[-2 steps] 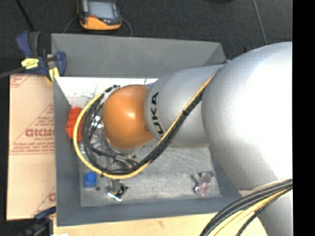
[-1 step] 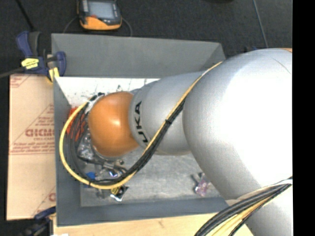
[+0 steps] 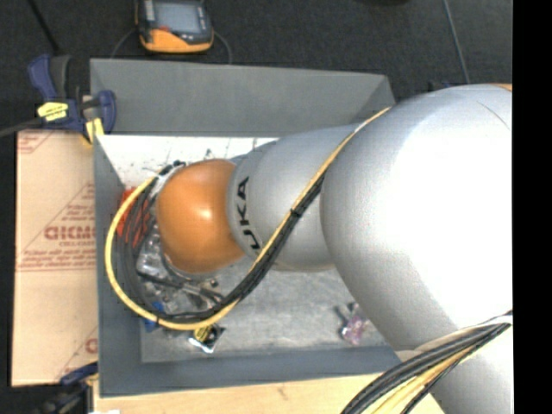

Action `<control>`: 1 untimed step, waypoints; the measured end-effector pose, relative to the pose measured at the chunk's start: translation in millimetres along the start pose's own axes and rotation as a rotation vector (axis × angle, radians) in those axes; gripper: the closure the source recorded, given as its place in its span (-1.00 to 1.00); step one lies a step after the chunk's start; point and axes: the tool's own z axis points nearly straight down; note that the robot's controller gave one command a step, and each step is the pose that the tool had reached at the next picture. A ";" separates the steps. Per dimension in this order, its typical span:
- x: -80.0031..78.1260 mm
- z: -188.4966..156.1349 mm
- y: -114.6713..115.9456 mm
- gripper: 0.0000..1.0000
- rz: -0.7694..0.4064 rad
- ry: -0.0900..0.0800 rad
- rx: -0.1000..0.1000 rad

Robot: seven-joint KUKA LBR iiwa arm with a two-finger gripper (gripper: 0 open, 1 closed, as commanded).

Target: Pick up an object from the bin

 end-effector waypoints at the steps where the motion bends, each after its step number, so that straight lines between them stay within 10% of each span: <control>1: 14.4 -28.1 6.3 1.00 -0.020 0.003 0.002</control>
Offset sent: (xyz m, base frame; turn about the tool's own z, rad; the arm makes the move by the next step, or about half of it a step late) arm -0.0162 -0.0001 0.0261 -0.0248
